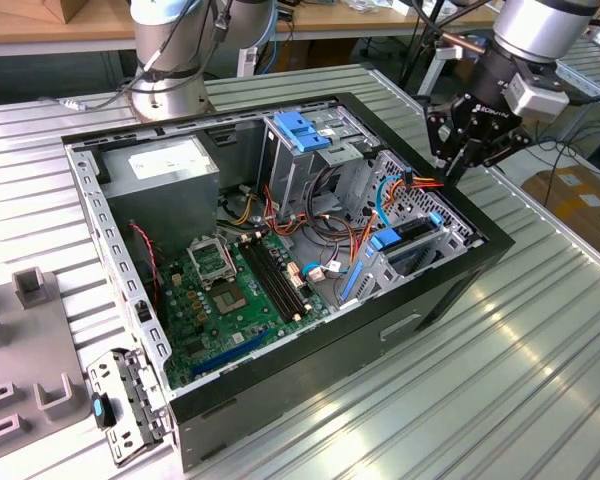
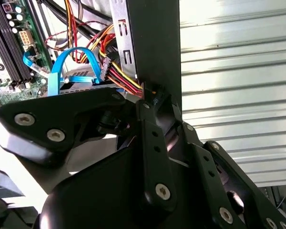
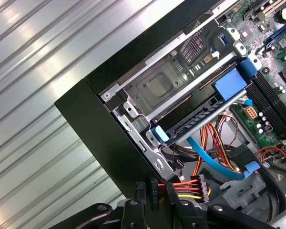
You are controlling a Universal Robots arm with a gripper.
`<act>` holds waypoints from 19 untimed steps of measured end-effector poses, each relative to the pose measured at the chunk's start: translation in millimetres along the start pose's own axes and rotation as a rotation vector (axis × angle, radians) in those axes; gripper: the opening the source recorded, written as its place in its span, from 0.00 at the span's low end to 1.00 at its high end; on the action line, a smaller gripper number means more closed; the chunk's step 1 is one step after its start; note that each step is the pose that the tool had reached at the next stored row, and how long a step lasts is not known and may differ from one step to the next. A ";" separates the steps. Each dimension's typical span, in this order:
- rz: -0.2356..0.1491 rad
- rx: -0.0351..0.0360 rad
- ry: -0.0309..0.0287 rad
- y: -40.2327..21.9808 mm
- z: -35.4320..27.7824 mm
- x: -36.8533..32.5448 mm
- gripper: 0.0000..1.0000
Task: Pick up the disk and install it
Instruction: 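Insert the first disk wire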
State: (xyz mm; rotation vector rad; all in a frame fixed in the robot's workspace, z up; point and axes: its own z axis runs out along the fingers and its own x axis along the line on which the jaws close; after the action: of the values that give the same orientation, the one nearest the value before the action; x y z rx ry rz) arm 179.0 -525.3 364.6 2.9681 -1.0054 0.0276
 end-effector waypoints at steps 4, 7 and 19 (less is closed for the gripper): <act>0.000 0.0001 -0.0001 0.0 -11.0 0.2 0.17; 0.000 0.0002 -0.0002 0.0 -10.9 0.2 0.17; 0.082 -0.0014 -0.0003 3.7 -9.5 -4.6 0.17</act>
State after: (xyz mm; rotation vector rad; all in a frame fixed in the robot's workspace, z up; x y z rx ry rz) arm 173.0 -525.3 374.0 2.9240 -1.1258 0.0269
